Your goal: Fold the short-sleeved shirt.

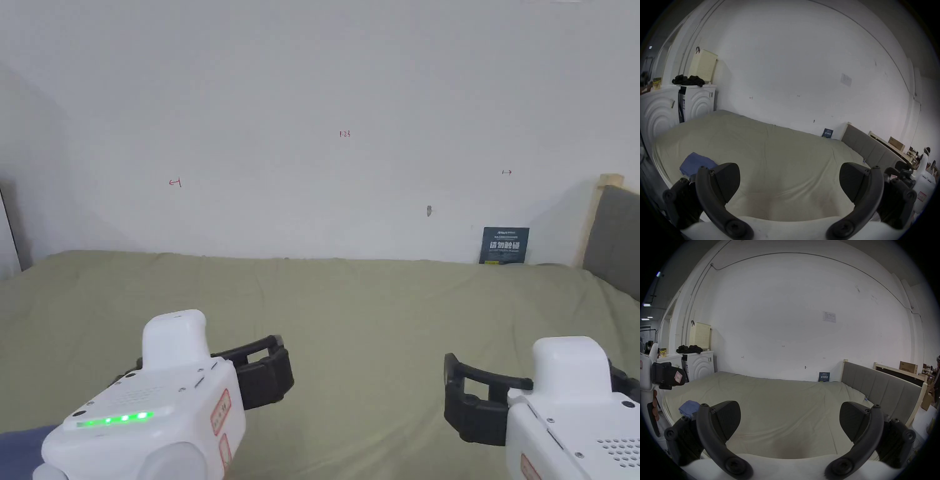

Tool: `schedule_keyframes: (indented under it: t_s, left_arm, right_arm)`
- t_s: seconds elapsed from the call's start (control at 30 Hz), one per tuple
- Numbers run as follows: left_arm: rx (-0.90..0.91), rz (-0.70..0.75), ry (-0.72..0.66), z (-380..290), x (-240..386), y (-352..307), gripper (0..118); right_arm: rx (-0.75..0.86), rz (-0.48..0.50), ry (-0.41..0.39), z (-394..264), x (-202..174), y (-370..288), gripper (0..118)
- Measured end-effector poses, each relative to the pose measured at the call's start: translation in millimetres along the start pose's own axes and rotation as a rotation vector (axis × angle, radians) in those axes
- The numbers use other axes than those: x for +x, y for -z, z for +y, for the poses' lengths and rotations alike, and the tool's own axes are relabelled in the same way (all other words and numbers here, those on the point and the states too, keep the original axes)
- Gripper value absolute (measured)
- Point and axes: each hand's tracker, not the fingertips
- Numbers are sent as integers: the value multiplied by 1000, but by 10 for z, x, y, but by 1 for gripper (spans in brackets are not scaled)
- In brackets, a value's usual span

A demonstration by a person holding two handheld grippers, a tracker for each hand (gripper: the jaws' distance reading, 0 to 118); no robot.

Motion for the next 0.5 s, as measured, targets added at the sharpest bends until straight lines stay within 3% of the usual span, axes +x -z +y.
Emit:
schedule_keyframes:
  t_s: [0.1, 0.17, 0.5]
  left_arm:
    - [92, 69, 173, -71, 115, -42, 118]
    - [83, 113, 202, -84, 166, -40, 118]
    - [103, 50, 173, -137, 79, -60, 118]
  right_arm:
    - [0, 3, 2, -15, -21, 5, 118]
    - [-3, 3, 8, -24, -25, 19, 118]
    - [18, -1, 7, -37, -60, 2, 118]
